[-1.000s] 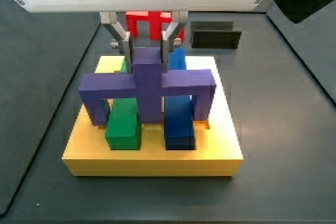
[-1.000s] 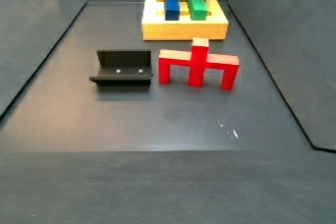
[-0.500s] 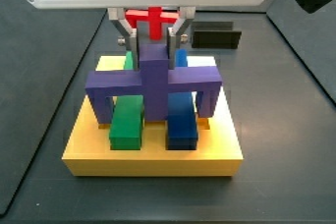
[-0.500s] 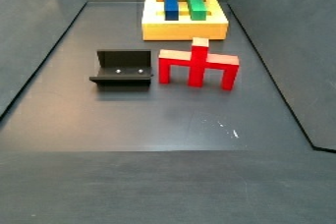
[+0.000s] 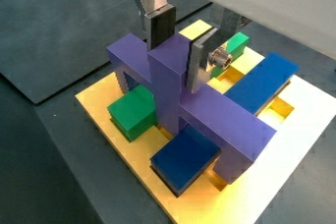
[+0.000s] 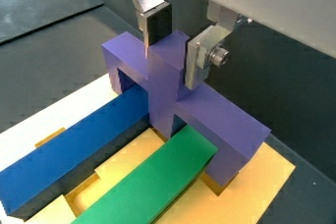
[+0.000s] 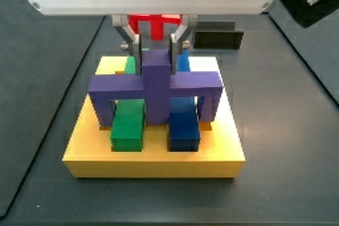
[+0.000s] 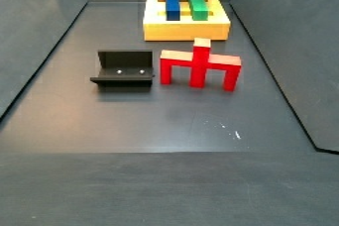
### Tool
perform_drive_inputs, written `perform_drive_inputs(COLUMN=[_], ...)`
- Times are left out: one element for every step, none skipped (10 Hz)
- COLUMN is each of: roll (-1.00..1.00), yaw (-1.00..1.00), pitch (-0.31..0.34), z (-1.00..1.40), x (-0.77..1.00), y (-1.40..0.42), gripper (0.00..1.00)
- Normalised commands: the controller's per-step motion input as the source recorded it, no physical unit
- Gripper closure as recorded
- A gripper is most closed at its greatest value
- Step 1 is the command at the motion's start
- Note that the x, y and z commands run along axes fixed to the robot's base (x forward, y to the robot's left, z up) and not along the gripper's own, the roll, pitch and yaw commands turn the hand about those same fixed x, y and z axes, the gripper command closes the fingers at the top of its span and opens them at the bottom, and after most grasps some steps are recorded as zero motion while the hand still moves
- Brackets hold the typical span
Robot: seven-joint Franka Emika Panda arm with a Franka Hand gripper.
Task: Pick up the purple object. Move up. Move to above the board. Insert the purple object.
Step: Insert the purple object.
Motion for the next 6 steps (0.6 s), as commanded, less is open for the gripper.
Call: perform_drive_inputs(roll=[-0.02,-0.01,-0.02,-0.02,-0.02,-0.01], yaw=[-0.18,-0.17,-0.15,-0.13,-0.06,0.00], pitch=[0.000,0.000,0.000,0.000,0.000,0.000], z=[-0.10,-0.10,-0.10,-0.11,-0.13,-0.18], x=[0.03,0.01,0.01,0.00,0.00,0.00], y=[0.00,0.00,-0.02,-0.02,-0.03,-0.05], gripper=[1.00,1.00,1.00,1.00,1.00,1.00])
